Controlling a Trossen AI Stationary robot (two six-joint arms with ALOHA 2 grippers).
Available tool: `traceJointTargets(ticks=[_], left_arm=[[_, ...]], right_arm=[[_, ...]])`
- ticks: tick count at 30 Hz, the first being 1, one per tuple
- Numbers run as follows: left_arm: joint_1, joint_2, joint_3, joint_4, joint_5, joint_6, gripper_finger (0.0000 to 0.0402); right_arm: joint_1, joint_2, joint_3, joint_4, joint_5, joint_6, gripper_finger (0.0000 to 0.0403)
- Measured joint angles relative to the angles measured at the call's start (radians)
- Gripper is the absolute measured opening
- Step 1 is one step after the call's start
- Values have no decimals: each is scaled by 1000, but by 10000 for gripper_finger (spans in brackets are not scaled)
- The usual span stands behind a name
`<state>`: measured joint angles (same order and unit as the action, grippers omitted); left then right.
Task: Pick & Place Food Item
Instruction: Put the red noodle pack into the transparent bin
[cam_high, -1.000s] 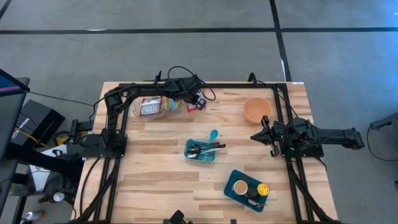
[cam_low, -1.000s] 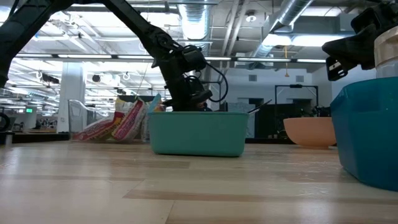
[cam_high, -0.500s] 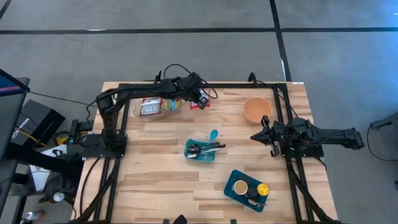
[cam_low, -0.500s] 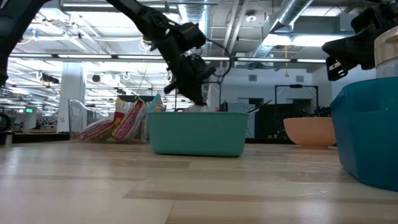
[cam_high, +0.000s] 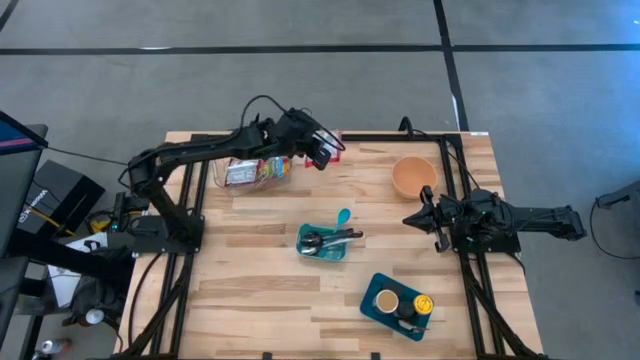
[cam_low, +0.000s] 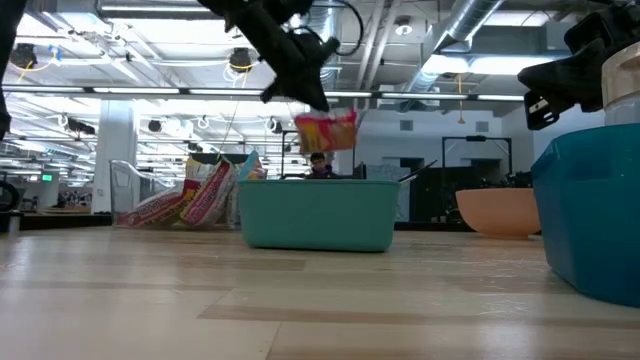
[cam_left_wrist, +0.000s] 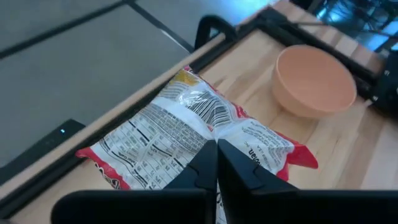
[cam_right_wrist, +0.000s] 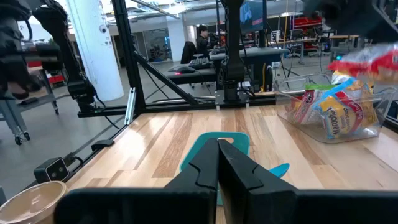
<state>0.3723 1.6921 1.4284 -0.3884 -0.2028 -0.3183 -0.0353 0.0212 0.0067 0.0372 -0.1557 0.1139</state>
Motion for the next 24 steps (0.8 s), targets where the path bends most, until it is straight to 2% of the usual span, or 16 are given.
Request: traceJointTargets(ticks=[6, 13, 24], left_arm=[[-32, -89, 0, -67, -82, -1, 0], [-60, -167, 0, -228, -219, -33, 0], [-59, -242, 0, -495, -331, -141, 0]], right_arm=[[0, 0, 0, 0, 0, 0, 0], [0, 0, 0, 0, 0, 0, 0], [0, 0, 0, 0, 0, 0, 0]])
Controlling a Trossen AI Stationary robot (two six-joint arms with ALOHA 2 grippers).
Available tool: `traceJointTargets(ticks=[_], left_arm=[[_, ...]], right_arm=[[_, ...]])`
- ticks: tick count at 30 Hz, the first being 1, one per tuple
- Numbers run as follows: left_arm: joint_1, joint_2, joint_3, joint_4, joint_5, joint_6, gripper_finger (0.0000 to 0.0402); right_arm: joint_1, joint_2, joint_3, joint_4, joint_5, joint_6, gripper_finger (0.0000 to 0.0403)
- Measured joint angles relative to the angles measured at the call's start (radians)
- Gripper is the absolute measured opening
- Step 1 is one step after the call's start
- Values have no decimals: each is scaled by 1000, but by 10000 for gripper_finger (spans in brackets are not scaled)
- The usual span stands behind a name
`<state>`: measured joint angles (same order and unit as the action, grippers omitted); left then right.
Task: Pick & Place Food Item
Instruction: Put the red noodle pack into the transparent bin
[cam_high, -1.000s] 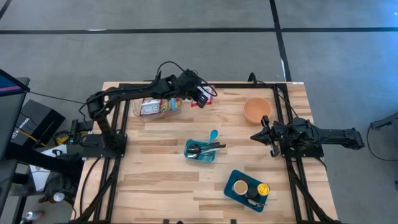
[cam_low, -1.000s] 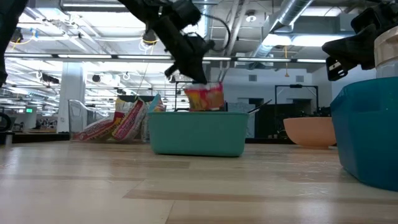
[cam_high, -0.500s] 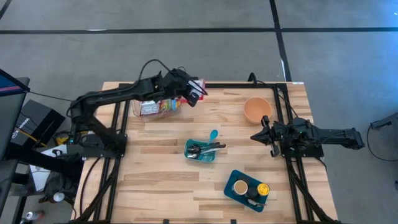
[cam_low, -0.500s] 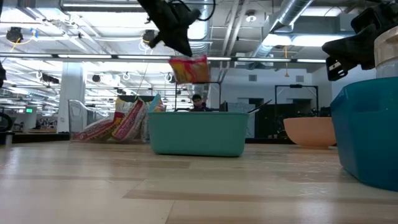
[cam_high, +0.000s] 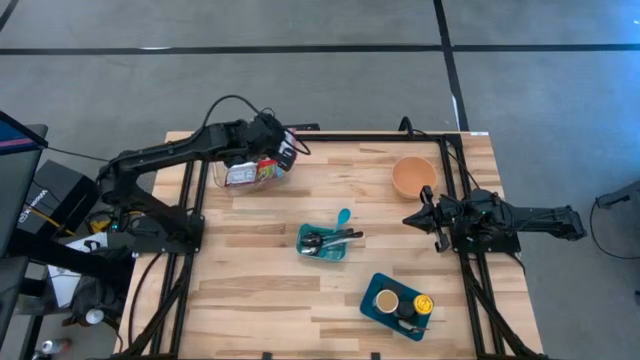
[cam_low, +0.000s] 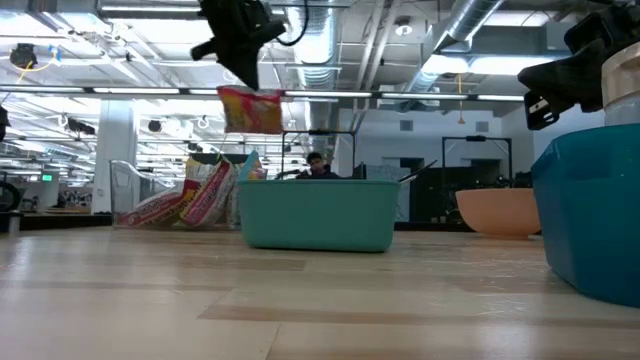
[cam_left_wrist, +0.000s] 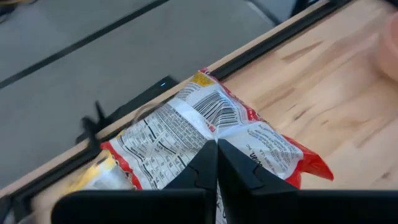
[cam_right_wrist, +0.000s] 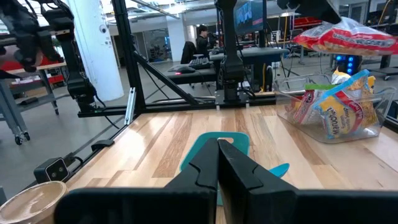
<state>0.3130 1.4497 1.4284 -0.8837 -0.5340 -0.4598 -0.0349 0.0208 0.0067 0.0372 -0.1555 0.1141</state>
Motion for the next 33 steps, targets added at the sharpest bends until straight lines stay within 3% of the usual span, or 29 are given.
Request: traceJointTargets(ticks=[19, 27, 33], left_arm=[[0, -28, -6, -376, -157, -180, 0], [3, -163, -193, -359, -187, -280, 0], [3, -336, -392, -220, -211, -309, 0]], right_arm=[[0, 0, 0, 0, 0, 0, 0], [0, 0, 0, 0, 0, 0, 0], [0, 0, 0, 0, 0, 0, 0]])
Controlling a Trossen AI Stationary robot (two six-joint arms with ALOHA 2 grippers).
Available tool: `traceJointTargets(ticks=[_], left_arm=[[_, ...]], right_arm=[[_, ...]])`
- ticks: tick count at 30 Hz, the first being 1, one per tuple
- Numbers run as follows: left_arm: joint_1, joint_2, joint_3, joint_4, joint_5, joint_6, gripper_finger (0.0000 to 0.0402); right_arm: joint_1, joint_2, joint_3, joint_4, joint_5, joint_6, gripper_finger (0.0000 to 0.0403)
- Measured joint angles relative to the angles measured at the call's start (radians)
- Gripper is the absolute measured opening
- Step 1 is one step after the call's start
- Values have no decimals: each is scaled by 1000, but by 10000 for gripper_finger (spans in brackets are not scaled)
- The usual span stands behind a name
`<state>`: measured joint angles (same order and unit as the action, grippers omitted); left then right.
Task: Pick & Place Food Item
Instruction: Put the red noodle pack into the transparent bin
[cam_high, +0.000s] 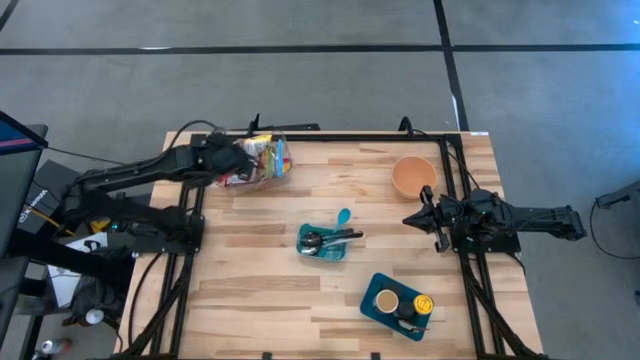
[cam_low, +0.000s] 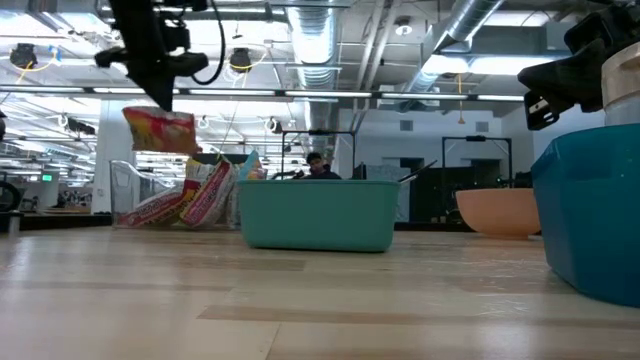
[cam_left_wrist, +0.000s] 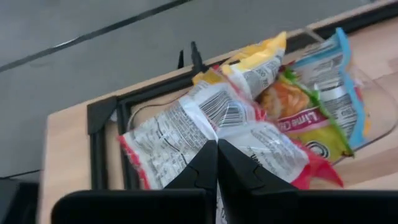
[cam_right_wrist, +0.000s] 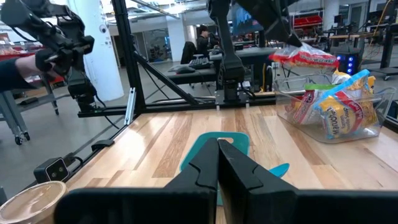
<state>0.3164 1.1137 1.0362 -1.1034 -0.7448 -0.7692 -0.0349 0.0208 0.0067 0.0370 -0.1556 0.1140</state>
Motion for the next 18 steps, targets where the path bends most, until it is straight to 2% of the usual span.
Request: traceJointTargets(ticks=[8, 18], left_arm=[[1, -193, -243, 267, -16, 27, 0], [42, -236, -413, 443, -18, 118, 0]], right_arm=[[0, 0, 0, 0, 1, 0, 0], [0, 0, 0, 0, 0, 0, 0]])
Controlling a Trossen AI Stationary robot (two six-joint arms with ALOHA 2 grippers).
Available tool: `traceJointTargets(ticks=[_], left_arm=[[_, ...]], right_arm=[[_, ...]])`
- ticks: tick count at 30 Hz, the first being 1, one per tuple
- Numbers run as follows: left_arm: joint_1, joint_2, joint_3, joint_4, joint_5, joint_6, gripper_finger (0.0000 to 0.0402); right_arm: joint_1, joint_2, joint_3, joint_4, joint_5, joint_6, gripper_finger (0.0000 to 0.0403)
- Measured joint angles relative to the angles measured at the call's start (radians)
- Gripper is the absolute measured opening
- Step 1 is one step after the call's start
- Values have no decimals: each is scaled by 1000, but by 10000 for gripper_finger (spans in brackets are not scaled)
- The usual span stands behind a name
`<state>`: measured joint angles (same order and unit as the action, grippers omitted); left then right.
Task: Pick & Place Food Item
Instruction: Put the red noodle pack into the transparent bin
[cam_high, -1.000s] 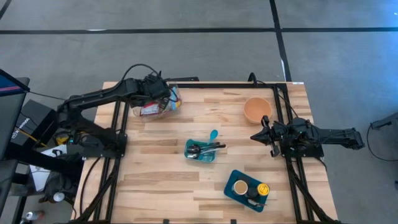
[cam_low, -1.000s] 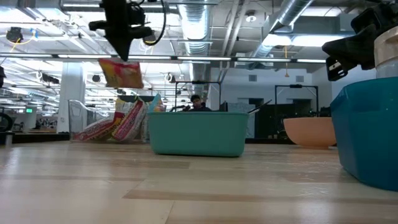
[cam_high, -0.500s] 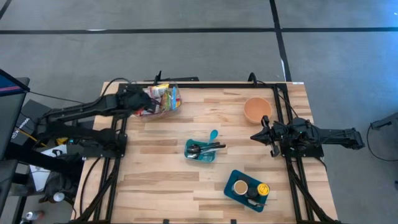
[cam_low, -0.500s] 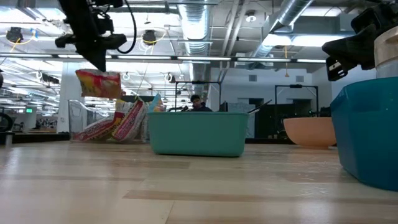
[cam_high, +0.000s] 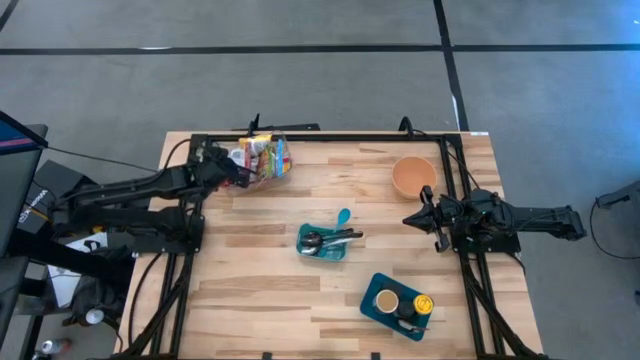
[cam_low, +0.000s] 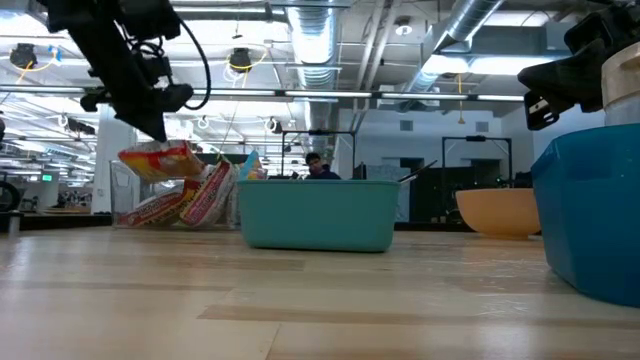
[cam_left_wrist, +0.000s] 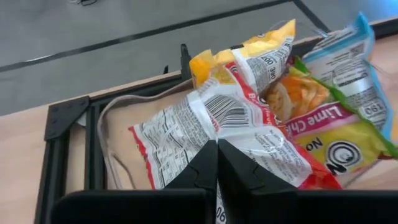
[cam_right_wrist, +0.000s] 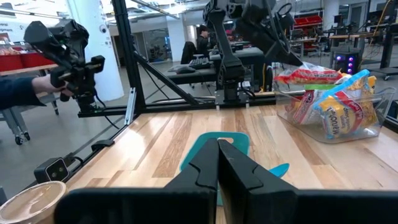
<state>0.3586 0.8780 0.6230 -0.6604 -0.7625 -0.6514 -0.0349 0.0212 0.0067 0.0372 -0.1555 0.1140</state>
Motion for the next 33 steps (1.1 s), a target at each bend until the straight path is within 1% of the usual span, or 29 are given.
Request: traceJointTargets(ticks=[5, 9, 17, 21, 29, 33], left_arm=[[38, 1, -55, 125, -1, 70, 0], [58, 1, -90, 196, 1, 77, 0], [65, 2, -145, 201, 10, 68, 0], [65, 2, -175, 230, 11, 65, 0], [65, 2, -179, 268, 11, 64, 2], [65, 2, -179, 275, 19, 64, 14]], right_arm=[[0, 0, 0, 0, 0, 0, 0], [0, 0, 0, 0, 0, 0, 0], [0, 0, 0, 0, 0, 0, 0], [0, 0, 0, 0, 0, 0, 0], [0, 0, 0, 0, 0, 0, 0], [0, 0, 0, 0, 0, 0, 0]])
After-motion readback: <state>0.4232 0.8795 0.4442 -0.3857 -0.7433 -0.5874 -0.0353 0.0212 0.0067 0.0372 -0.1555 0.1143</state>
